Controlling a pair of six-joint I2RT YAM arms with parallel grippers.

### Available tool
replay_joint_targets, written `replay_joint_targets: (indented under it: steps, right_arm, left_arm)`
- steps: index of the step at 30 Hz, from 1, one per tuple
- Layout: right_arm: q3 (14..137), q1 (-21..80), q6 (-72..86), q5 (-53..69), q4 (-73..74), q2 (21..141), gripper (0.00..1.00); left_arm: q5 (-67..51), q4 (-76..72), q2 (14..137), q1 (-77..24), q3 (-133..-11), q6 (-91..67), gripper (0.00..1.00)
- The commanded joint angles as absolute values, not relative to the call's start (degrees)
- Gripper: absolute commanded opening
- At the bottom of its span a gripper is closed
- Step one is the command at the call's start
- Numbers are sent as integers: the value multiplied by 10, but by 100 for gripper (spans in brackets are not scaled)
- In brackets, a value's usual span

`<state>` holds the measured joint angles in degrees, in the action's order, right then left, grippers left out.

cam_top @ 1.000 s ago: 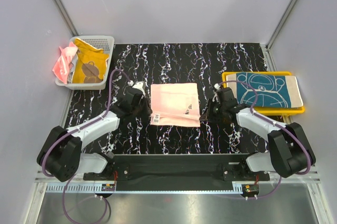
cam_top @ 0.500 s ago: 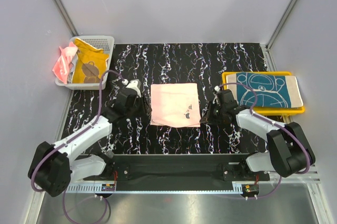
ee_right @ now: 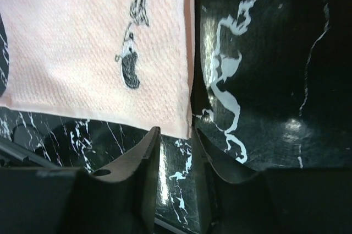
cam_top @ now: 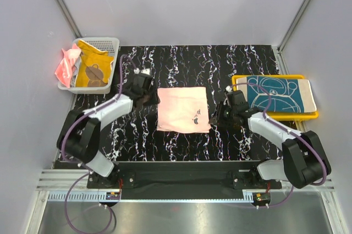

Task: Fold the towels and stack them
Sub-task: Fold the towel

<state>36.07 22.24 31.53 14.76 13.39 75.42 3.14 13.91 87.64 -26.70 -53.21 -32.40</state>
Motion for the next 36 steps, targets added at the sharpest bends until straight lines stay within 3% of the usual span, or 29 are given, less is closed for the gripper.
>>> replay_joint_targets:
  steps: [1,7,16,36]
  right_arm:
    - [433,225,299,65,153,746,37]
    - [558,220,246,-13,130,870,39]
    - [715,207,217,-19,127,1052,42]
    - [792,196,214,-7,118,1138,47]
  left_arm:
    - [33,108,927,-223,-607,-308,34]
    - [-29,122,1027,-188,-707,-287,32]
    - [-87,142,1097,-169,-767,-300,35]
    - [-113,107,1128,-162,-765,-318,38]
